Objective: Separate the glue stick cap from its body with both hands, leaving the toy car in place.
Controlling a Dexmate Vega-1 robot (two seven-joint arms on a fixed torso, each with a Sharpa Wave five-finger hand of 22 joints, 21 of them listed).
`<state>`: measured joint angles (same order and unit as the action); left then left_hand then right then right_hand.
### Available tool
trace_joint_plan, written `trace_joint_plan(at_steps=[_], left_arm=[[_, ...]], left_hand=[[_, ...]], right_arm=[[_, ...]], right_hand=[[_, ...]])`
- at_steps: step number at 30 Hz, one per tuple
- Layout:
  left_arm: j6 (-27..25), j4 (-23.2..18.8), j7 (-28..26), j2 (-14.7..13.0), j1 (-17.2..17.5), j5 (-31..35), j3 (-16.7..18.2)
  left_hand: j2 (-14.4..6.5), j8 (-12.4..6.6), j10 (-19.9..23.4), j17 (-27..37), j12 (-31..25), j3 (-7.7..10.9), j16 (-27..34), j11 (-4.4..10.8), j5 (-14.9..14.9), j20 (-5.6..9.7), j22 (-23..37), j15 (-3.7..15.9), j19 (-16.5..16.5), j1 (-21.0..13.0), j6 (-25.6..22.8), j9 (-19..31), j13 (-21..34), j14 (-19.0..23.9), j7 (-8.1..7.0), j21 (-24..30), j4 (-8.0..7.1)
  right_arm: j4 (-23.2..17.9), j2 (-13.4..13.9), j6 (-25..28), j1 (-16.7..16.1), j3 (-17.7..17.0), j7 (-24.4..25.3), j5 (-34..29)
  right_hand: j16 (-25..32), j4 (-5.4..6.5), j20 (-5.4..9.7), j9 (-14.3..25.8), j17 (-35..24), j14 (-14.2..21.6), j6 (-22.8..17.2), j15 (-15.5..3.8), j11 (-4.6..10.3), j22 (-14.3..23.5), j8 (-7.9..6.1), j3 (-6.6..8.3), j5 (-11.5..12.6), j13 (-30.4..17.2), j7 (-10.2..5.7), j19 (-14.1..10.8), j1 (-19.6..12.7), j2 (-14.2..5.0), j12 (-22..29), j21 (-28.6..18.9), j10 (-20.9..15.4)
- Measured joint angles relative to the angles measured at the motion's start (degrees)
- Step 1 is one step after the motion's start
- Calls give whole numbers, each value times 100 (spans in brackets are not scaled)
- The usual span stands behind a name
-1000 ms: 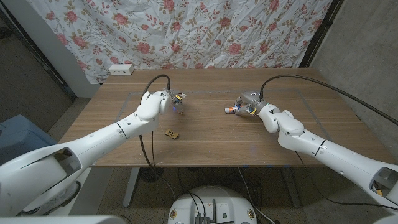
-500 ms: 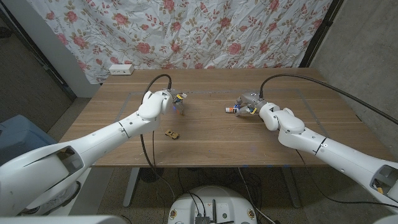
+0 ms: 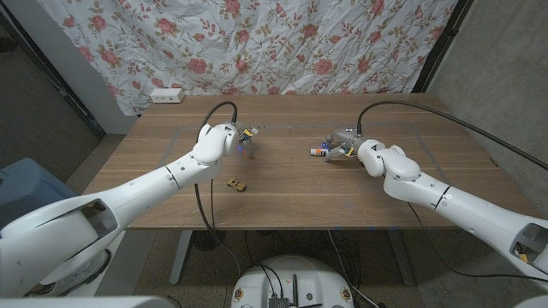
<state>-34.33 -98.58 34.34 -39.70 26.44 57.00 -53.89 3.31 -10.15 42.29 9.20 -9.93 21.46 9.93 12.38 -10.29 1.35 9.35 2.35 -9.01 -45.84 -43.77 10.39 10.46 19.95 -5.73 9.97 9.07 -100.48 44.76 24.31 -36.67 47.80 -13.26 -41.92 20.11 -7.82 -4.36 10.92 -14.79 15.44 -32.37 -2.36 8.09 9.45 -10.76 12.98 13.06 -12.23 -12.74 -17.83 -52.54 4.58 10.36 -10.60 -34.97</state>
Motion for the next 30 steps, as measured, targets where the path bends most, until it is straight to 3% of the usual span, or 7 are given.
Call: trace_joint_plan(at_steps=[5, 9, 16, 21, 30], left_arm=[[-10, -27, 57, -11, -6, 47, -3], [-17, -90, 114, -34, -6, 97, -3], [-38, -207, 212, -76, 37, 186, 25], [-40, -265, 273, -90, 61, 235, 52], [-35, -358, 412, -95, 101, 315, 120]], left_hand=[[68, 0, -235, 0, 0, -61, 0, 8, 0, -36, 0, 0, 113, 68, 206, 0, -8, -124, 22, 0, -13], [143, 0, -463, 0, 0, -122, 0, 3, 0, -51, 0, -6, 196, 143, 410, 1, -8, -239, 20, 0, -11], [145, 0, -656, 0, 0, -169, 0, -4, 0, -103, 0, -22, 266, 204, 570, 1, -7, -351, 8, 1, -11], [217, 0, -925, 0, 0, -200, 0, -22, 0, -167, 0, -81, 330, 279, 741, 1, -7, -472, 0, 1, -22], [254, 0, -1626, 30, 0, -299, 0, -192, 0, -306, 0, -195, 516, 519, 1182, 2, -35, -752, 9, 1, -58]], right_arm=[[-6, 2, -1, 13, 3, -48, 3], [-9, 4, 0, 21, 6, -94, 7], [-10, 4, 1, 53, 11, -186, 35], [-20, 12, 1, 74, 21, -264, 48], [-63, 76, -38, 107, 23, -438, 127]], right_hand=[[0, 0, -38, 1, 0, 0, 66, 0, -3, 0, 0, 0, 30, 0, -4, 26, 30, -29, 0, 0, 3], [-44, 32, -78, 1, -26, -73, 238, -8, -92, 0, 0, -32, 51, 0, 13, 66, 161, -8, 0, 0, 134], [-88, 118, -182, 1, -27, -208, 518, 64, -172, 0, 0, -167, 130, 0, 14, 87, 465, 154, 0, 0, 314], [-198, 213, -283, 1, -26, -329, 768, 186, -212, 0, 0, -327, 291, -1, 18, 149, 790, 299, 0, 0, 552], [-367, 347, -364, -27, -20, -638, 1337, 451, -369, 0, 61, -523, 579, -1, 137, 356, 1224, 285, 0, 22, 1129]])
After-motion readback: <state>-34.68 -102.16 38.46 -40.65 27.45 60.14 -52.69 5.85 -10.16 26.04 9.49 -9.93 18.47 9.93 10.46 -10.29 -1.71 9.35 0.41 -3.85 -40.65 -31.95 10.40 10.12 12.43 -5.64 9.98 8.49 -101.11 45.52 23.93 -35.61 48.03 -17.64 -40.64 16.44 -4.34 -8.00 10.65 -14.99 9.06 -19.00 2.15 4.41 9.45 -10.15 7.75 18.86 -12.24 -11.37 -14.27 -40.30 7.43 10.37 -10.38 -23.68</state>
